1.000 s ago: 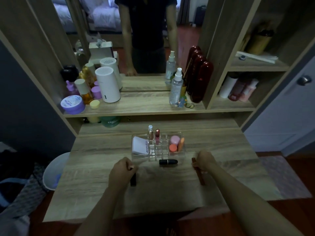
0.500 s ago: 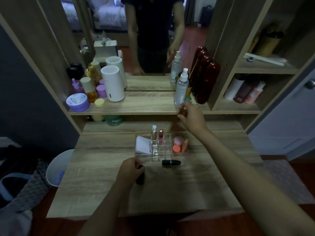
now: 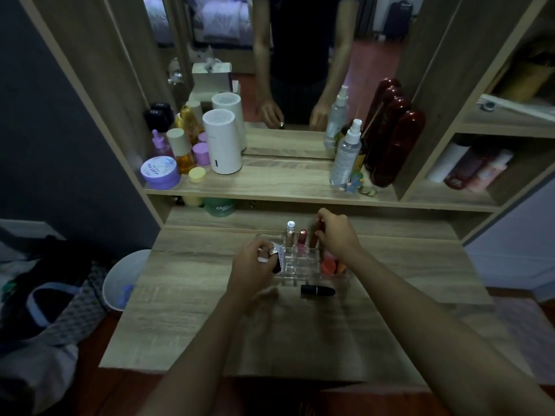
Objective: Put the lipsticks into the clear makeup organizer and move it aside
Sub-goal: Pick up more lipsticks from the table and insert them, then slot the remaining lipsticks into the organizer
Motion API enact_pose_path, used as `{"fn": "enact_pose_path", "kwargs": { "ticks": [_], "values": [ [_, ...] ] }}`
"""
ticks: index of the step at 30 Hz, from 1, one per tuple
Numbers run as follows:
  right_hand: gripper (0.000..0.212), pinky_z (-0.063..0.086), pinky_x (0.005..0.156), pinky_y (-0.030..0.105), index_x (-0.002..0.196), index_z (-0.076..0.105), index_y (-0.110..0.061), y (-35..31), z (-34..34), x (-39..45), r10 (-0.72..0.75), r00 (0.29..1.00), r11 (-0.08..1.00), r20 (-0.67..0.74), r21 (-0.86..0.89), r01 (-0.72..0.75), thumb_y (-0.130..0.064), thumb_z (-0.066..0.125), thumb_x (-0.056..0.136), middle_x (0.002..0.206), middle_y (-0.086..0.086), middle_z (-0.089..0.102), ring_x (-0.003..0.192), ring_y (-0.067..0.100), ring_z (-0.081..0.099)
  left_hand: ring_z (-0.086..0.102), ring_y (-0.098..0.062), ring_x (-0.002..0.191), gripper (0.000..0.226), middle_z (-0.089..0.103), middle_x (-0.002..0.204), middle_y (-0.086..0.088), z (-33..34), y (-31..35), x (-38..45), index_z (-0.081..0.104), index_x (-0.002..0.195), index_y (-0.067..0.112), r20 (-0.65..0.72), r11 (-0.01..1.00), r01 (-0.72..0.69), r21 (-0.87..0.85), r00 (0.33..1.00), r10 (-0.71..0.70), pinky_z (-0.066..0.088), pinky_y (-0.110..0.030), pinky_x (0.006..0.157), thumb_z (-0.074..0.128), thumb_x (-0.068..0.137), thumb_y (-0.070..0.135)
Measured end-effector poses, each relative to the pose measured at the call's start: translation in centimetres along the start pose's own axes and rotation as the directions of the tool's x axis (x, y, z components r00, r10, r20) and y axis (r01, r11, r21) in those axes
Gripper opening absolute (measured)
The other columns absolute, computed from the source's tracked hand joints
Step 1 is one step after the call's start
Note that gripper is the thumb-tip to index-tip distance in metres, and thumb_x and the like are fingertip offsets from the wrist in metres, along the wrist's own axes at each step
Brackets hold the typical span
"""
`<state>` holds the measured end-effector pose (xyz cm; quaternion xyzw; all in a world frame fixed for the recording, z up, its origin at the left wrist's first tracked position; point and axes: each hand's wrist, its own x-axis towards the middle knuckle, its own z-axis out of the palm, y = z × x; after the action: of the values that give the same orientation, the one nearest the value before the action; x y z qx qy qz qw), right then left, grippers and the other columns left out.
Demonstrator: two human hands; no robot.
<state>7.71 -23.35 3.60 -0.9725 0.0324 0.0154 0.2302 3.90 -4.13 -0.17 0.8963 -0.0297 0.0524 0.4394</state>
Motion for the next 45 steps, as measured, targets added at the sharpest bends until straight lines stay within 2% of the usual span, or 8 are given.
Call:
{"fn": "enact_pose_path", "kwargs": {
  "ticks": [11, 20, 23, 27, 31, 35, 42, 45],
  "values": [
    [0.020, 0.055, 0.084, 0.047, 0.107, 0.055, -0.010, 0.3, 1.1, 0.2, 0.014, 0.997, 0.998, 0.076, -0.055, -0.010, -0.005, 0.055, 0.088, 0.107, 0.019, 0.067, 0.100, 0.036, 0.062, 0.063, -0.021, 0.085, 0.014, 0.070, 0.091, -0.012, 1.4, 1.5, 1.9, 0.069, 0.091, 0.002, -0.006, 0.997, -0.064, -0.045, 0.998, 0.064, 0.049, -0.032, 0.076, 0.070, 0.077, 0.003],
    [0.032, 0.054, 0.090, 0.040, 0.115, 0.058, -0.012, 0.4, 0.6, 0.3, -0.017, 0.989, 0.998, 0.149, -0.058, 0.026, -0.007, 0.063, 0.084, 0.115, 0.013, 0.068, 0.108, 0.031, 0.062, 0.065, -0.025, 0.090, 0.017, 0.071, 0.096, -0.014, 2.2, 1.6, 2.6, 0.069, 0.093, 0.002, 0.010, 1.000, -0.029, 0.006, 1.000, 0.029, 0.050, -0.036, 0.082, 0.071, 0.077, 0.006],
    [0.040, 0.052, 0.085, 0.041, 0.120, 0.053, -0.012, 0.2, -0.1, -0.9, -0.103, 0.995, 0.990, -0.009, -0.094, 0.102, -0.012, 0.066, 0.082, 0.120, 0.010, 0.059, 0.108, 0.027, 0.058, 0.065, -0.026, 0.089, 0.017, 0.071, 0.096, -0.015, 2.4, 1.7, 2.8, 0.069, 0.093, 0.001, 0.006, 1.000, -0.029, 0.003, 1.000, 0.029, 0.050, -0.034, 0.082, 0.070, 0.076, 0.004],
    [0.013, 0.046, 0.060, 0.030, 0.094, 0.062, -0.010, 0.1, -0.4, -3.8, -0.354, 0.910, 0.928, -0.214, -0.201, 0.314, -0.017, 0.065, 0.083, 0.089, 0.008, 0.063, 0.075, 0.019, 0.056, 0.065, -0.027, 0.090, 0.017, 0.070, 0.096, -0.017, 2.5, 1.7, 3.0, 0.069, 0.093, 0.000, 0.011, 0.999, -0.040, 0.008, 0.999, 0.040, 0.049, -0.032, 0.080, 0.070, 0.076, 0.003],
    [0.012, 0.053, 0.057, 0.027, 0.086, 0.068, -0.006, 1.6, 2.1, -6.8, -0.380, 0.925, 0.904, 0.008, -0.208, 0.373, -0.011, 0.059, 0.090, 0.081, 0.011, 0.073, 0.070, 0.022, 0.071, 0.064, -0.030, 0.090, 0.017, 0.070, 0.095, -0.019, 2.6, 1.9, 2.9, 0.068, 0.093, -0.002, 0.031, 0.997, -0.073, 0.001, 0.997, 0.073, 0.052, -0.041, 0.082, 0.070, 0.076, 0.002],
    [0.029, 0.056, 0.088, 0.038, 0.117, 0.061, -0.004, 3.2, 4.6, -8.0, -0.256, 0.928, 0.874, 0.271, -0.345, 0.342, -0.013, 0.040, 0.098, 0.121, 0.017, 0.066, 0.105, 0.030, 0.067, 0.065, -0.031, 0.090, 0.017, 0.069, 0.096, -0.019, 2.5, 1.9, 2.8, 0.068, 0.092, -0.001, 0.047, 0.997, -0.071, 0.000, 0.996, 0.071, 0.053, -0.042, 0.082, 0.070, 0.076, 0.002],
    [0.029, 0.054, 0.087, 0.041, 0.118, 0.057, -0.009, 4.1, 5.5, -8.3, -0.145, 0.939, 0.904, 0.312, -0.344, 0.254, -0.021, 0.045, 0.095, 0.120, 0.013, 0.064, 0.107, 0.030, 0.063, 0.063, -0.029, 0.093, 0.015, 0.069, 0.097, -0.014, 2.9, 1.2, 2.3, 0.068, 0.091, 0.003, 0.090, 0.998, -0.053, 0.023, 0.995, 0.051, 0.052, -0.046, 0.086, 0.070, 0.076, 0.004],
    [0.033, 0.053, 0.087, 0.042, 0.124, 0.053, -0.011, 4.3, 5.6, -8.3, -0.103, 0.938, 0.908, 0.330, -0.354, 0.224, -0.018, 0.047, 0.092, 0.123, 0.012, 0.061, 0.109, 0.031, 0.060, 0.062, -0.025, 0.088, 0.014, 0.068, 0.093, -0.010, 3.5, 0.9, 2.4, 0.068, 0.089, 0.006, 0.096, 0.999, -0.043, 0.024, 0.995, 0.040, 0.053, -0.038, 0.080, 0.069, 0.076, 0.003]
  ]
}}
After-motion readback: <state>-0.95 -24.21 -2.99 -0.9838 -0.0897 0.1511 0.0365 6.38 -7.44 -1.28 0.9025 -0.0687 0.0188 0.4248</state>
